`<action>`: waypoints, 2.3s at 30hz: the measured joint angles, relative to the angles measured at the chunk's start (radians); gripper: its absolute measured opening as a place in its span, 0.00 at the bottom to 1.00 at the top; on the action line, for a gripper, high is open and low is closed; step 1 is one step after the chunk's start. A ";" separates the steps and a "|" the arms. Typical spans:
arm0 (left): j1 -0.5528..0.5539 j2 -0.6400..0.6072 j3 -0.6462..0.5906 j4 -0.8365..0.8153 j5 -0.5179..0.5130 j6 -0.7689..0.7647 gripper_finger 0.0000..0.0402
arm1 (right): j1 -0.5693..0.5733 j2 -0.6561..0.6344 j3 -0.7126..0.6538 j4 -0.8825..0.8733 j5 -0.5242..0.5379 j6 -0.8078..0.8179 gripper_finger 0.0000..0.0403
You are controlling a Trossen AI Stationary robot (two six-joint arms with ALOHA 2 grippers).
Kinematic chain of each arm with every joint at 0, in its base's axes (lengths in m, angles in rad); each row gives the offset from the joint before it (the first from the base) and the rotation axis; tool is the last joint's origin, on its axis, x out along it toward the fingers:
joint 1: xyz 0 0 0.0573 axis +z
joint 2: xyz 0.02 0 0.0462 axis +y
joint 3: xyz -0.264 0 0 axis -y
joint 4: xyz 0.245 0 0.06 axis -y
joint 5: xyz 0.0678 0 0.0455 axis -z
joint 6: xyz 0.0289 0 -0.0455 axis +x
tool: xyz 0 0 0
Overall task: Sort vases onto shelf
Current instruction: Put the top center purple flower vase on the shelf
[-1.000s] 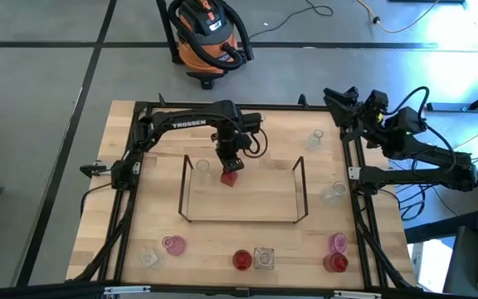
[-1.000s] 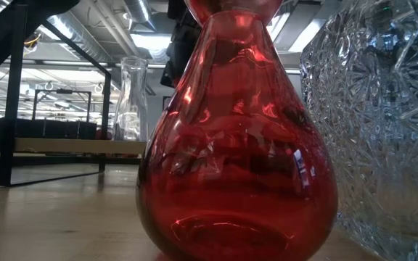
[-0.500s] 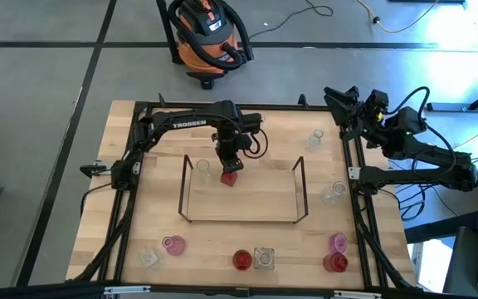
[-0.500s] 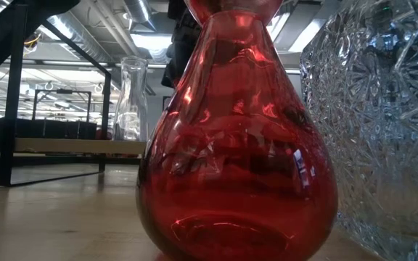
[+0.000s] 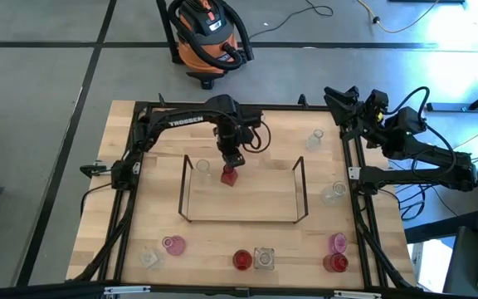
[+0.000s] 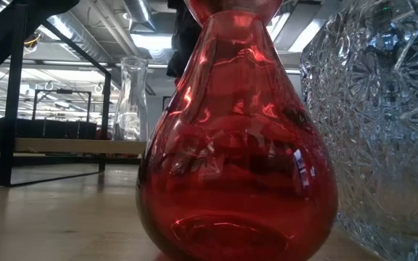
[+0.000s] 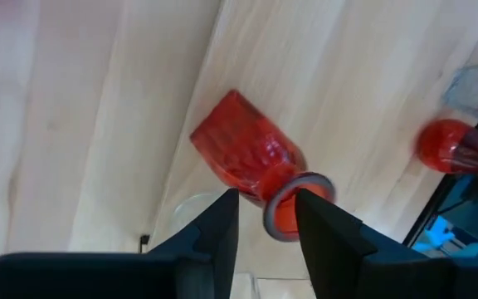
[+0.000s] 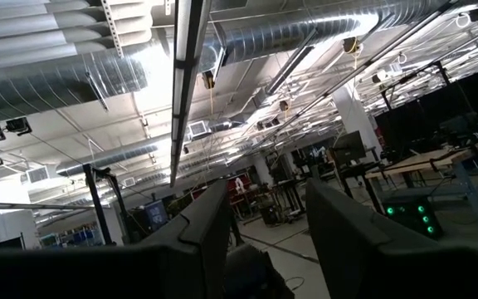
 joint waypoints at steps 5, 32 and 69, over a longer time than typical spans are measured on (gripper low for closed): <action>0.000 -0.001 0.072 -0.016 -0.010 -0.008 0.28 | 0.000 0.003 0.000 0.000 0.000 0.000 0.36; 0.059 -0.527 0.191 -0.006 -0.279 -0.106 0.28 | -0.012 0.488 0.287 -0.356 -0.068 -0.019 0.36; -0.082 -0.648 0.006 0.116 -0.374 -0.154 0.28 | -0.222 1.479 1.366 -1.529 -0.157 -0.082 0.20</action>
